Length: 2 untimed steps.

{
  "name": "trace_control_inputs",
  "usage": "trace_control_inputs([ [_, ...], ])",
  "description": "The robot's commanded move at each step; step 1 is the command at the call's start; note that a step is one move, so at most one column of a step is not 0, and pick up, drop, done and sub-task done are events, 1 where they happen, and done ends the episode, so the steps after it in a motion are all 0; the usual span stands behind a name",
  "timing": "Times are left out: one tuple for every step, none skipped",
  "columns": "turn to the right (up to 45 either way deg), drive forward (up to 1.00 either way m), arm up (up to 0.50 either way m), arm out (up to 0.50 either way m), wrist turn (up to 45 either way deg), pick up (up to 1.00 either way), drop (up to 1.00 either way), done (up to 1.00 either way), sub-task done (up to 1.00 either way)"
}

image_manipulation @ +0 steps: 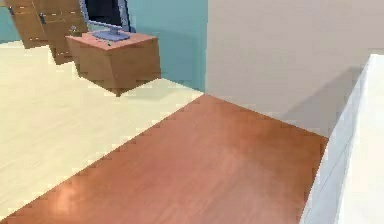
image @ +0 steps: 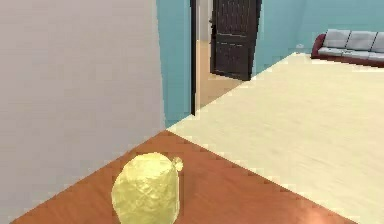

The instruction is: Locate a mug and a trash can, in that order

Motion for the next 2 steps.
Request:
trace_control_inputs([
  [-45.0, 0.0, 0.0, 0.0, 0.0, 0.0, 0.0, 0.0, 0.0],
  [-3.0, 0.0, 0.0, 0.0, 0.0, 0.0, 0.0, 0.0, 0.0],
])
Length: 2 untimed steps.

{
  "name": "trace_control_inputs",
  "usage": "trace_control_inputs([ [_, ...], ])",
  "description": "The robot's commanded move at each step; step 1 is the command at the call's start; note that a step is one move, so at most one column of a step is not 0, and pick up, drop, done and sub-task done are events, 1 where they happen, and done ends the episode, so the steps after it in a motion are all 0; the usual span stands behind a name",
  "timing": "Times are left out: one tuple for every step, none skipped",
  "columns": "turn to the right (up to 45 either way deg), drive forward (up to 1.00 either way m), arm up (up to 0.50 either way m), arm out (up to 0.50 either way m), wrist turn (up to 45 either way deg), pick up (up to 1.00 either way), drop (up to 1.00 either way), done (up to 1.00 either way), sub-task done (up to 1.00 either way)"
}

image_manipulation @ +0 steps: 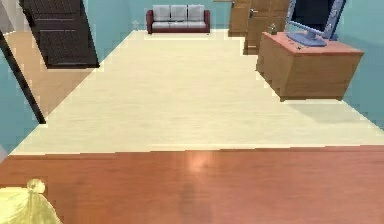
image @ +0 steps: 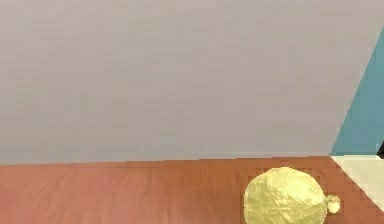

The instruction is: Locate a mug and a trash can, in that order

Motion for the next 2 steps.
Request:
trace_control_inputs([
  [0.0, 0.05, 0.0, 0.0, 0.0, 0.0, 0.0, 0.0, 0.0],
  [45.0, 0.0, 0.0, 0.0, 0.0, 0.0, 0.0, 0.0, 0.0],
])
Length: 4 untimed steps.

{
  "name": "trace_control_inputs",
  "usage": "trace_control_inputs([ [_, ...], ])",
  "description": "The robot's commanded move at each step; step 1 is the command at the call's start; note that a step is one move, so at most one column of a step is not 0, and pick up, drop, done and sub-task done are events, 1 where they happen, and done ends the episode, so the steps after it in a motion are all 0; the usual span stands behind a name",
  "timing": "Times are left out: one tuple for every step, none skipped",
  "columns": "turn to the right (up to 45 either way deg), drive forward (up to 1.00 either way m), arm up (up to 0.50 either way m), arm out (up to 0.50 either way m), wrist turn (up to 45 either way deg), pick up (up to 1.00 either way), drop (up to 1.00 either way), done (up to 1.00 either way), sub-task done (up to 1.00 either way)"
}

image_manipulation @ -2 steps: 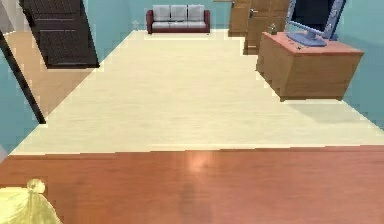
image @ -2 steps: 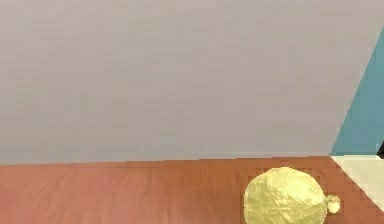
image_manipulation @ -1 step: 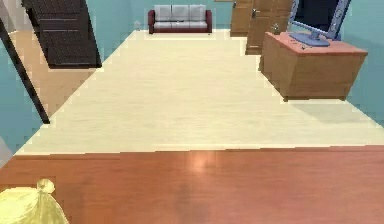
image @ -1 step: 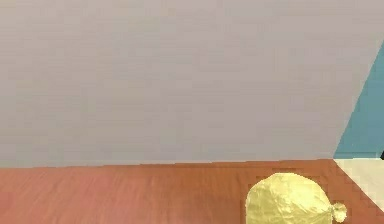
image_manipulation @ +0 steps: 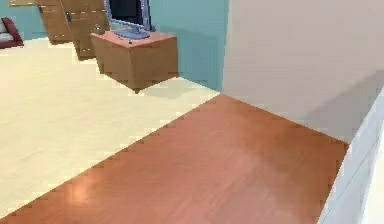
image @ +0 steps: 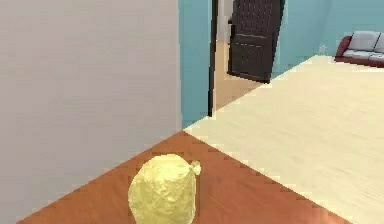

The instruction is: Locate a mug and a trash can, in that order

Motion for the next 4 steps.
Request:
trace_control_inputs([
  [42.0, 0.0, 0.0, 0.0, 0.0, 0.0, 0.0, 0.0, 0.0],
  [0.0, 0.15, 0.0, 0.0, 0.0, 0.0, 0.0, 0.0, 0.0],
  [36.0, 0.0, 0.0, 0.0, 0.0, 0.0, 0.0, 0.0, 0.0],
  [0.0, 0.1, 0.0, 0.0, 0.0, 0.0, 0.0, 0.0, 0.0],
])
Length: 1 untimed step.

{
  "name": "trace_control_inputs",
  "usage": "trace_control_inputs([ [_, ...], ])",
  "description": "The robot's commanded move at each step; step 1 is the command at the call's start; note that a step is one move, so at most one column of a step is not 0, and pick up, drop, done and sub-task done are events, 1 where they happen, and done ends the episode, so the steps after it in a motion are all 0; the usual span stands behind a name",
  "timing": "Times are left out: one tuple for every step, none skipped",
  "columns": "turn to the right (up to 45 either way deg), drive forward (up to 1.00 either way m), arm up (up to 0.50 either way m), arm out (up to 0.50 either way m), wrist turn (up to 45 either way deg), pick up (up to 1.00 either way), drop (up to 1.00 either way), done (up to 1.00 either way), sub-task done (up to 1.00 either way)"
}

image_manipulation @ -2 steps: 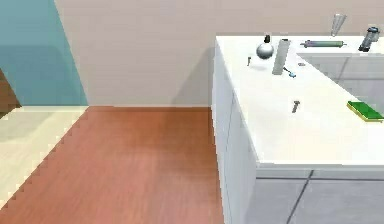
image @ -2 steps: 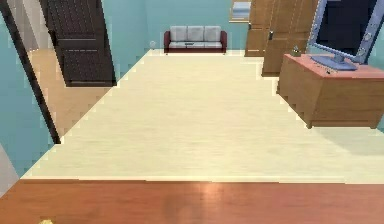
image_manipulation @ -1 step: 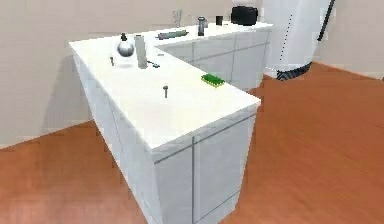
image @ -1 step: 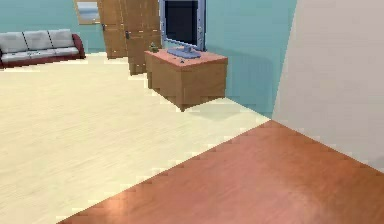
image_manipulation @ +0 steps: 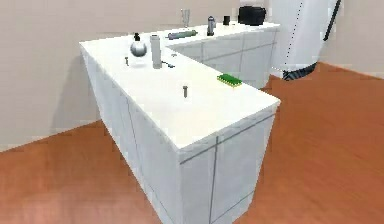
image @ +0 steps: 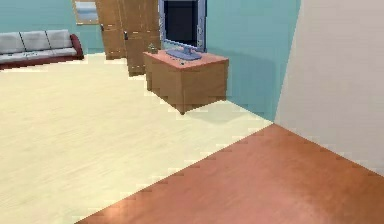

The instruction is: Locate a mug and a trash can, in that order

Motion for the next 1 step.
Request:
trace_control_inputs([
  [-24.0, 0.0, 0.0, 0.0, 0.0, 0.0, 0.0, 0.0, 0.0],
])
